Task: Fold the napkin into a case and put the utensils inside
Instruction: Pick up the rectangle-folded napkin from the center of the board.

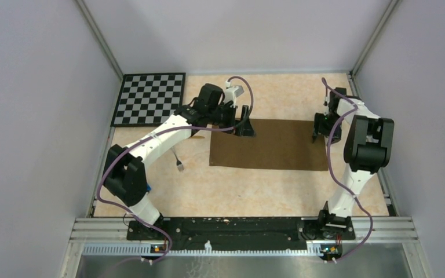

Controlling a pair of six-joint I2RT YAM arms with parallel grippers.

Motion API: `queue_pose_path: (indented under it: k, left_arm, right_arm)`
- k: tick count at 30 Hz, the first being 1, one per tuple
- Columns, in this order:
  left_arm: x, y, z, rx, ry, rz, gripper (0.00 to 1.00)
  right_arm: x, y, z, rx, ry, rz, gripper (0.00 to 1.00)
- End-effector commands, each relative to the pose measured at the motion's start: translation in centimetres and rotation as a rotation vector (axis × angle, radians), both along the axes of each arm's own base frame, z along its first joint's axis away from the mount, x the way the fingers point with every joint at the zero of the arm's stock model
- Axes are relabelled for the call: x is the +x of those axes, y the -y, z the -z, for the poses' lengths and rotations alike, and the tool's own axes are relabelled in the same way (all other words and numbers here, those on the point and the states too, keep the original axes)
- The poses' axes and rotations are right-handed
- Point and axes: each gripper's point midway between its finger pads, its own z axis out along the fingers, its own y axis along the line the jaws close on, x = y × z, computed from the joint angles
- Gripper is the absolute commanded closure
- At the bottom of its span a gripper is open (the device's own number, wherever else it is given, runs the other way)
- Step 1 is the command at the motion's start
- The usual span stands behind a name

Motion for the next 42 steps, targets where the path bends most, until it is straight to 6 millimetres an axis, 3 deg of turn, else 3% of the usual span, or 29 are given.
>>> queue_pose_path:
  k: [1,10,14,17,20,21,24,27,31,33,36,42]
  left_arm:
    - [-0.6,-0.3,-1.2,-0.024,0.04,0.04,0.01]
    - [0.0,-1.1,-1.6,-0.031,0.047,0.017,0.01]
    - [0.4,-1.5,-1.4,-0.018,0.055,0.001,0.01]
    - [0.5,-1.7,-1.3,-0.012,0.06,-0.008,0.01]
    - [0.6,-1.7,-1.3,-0.01,0.063,-0.012,0.01]
    - [0.5,-1.7,-1.3,-0.01,0.063,-0.013,0.01]
    - [0.5,-1.7,-1.2,-0.012,0.06,-0.014,0.01]
    - [0.5,-1.7,-1.2,-0.012,0.061,-0.017,0.01]
    - [0.5,-1.8,-1.5,-0.017,0.068,-0.02,0.01]
    - [0.6,-1.9,-1.4,-0.013,0.069,-0.025,0.01]
    - [0.7,-2.0,-1.4,-0.008,0.077,-0.031,0.01]
    - [1.0,-2.3,-1.7,-0.018,0.077,-0.036,0.01]
  right_arm:
    - [-0.2,0.4,-0.2,-0.027,-0.013,-0.013,0.38]
    - [-1.4,-0.7,3.3,-0.093,-0.045,-0.021,0.5]
    - [-1.2,-0.7,4.0,-0.095,-0.04,-0.022,0.67]
    - [-0.7,0.0,3.8,-0.127,-0.031,-0.047,0.88]
    - [-0.2,1.4,2.5,-0.205,-0.002,-0.078,1.0]
    - [0.1,1.7,1.9,-0.223,0.016,-0.096,1.0]
    - [0.2,5.5,-1.5,-0.439,0.029,-0.087,1.0]
    - [0.5,8.0,-4.8,-0.6,0.067,-0.104,1.0]
    - [0.1,9.4,-6.8,-0.705,0.067,-0.122,1.0]
    - [-0.1,8.8,-6.8,-0.694,0.077,-0.123,1.0]
    - [0.1,6.2,-7.0,-0.649,0.128,-0.141,1.0]
    - [0.6,-5.8,-6.0,-0.257,0.163,-0.247,1.0]
